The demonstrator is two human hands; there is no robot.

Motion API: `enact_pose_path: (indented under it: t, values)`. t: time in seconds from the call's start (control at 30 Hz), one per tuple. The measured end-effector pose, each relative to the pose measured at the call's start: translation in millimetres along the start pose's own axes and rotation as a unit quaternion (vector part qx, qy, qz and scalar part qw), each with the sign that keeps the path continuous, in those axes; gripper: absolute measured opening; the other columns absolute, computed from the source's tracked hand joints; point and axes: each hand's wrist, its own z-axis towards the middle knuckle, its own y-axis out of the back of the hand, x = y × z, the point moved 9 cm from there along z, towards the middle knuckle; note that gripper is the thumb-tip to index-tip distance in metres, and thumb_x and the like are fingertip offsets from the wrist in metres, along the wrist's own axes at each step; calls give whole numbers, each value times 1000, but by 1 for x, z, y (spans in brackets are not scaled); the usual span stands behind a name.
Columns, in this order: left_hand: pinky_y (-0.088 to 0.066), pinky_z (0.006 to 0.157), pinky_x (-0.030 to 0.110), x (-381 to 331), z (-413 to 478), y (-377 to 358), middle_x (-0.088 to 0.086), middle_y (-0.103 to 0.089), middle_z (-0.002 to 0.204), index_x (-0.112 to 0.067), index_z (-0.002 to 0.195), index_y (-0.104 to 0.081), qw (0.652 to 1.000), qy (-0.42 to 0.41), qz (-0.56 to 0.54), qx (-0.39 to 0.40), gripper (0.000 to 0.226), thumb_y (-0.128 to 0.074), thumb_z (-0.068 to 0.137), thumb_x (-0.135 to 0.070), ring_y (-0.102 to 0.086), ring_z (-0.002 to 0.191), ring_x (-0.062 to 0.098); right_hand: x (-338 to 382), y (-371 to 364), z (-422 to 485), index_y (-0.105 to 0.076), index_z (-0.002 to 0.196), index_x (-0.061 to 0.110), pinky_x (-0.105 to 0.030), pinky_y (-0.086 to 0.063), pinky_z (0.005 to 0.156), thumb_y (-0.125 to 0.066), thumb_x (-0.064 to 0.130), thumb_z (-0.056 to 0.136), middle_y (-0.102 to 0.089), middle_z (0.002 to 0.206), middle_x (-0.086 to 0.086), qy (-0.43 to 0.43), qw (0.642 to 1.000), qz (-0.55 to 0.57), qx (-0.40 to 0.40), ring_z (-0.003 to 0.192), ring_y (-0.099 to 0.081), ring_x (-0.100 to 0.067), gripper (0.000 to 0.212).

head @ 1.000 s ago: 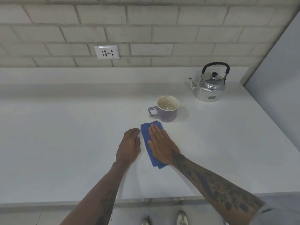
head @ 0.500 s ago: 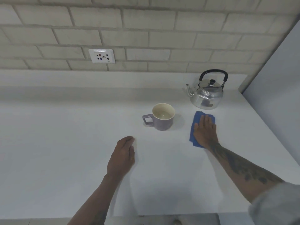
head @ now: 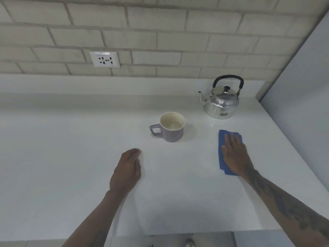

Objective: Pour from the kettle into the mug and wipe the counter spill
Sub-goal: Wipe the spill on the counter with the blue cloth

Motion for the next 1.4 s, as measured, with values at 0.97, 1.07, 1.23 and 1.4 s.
enact_pose_path:
  t: [0.97, 1.07, 1.23, 1.4]
  values:
    - [-45, 96, 38, -124, 8, -45, 0, -53, 133, -18, 134, -50, 997, -3, -52, 59, 42, -52, 92, -17, -47, 125, 21, 93, 15, -8, -20, 153, 12, -45, -16, 119, -26, 37, 102, -17, 162, -11, 105, 993, 54, 22, 148, -16, -29, 57]
    - [-43, 97, 38, -154, 6, -71, 0, -51, 132, -19, 134, -47, 990, 55, -94, 88, 44, -54, 91, -23, -46, 125, 21, 90, 33, 3, -27, 150, 11, -44, -20, 116, -35, 31, 101, -25, 158, -12, 101, 993, 66, 8, 144, -22, -31, 54]
    - [-42, 91, 39, -191, -2, -101, 8, -52, 120, -12, 121, -50, 990, 79, -18, 115, 38, -56, 87, -28, -50, 114, 29, 82, 44, 22, -36, 143, 10, -42, -30, 107, -39, 22, 96, -35, 149, -12, 73, 994, 76, 32, 133, -32, -32, 49]
    - [-42, 89, 36, -200, -2, -119, 7, -53, 115, -14, 116, -53, 988, 84, 34, 128, 35, -59, 87, -34, -51, 108, 26, 77, 37, 34, -43, 135, 7, -43, -41, 98, -41, 17, 95, -39, 139, -14, 45, 993, 77, 82, 127, -37, -32, 41]
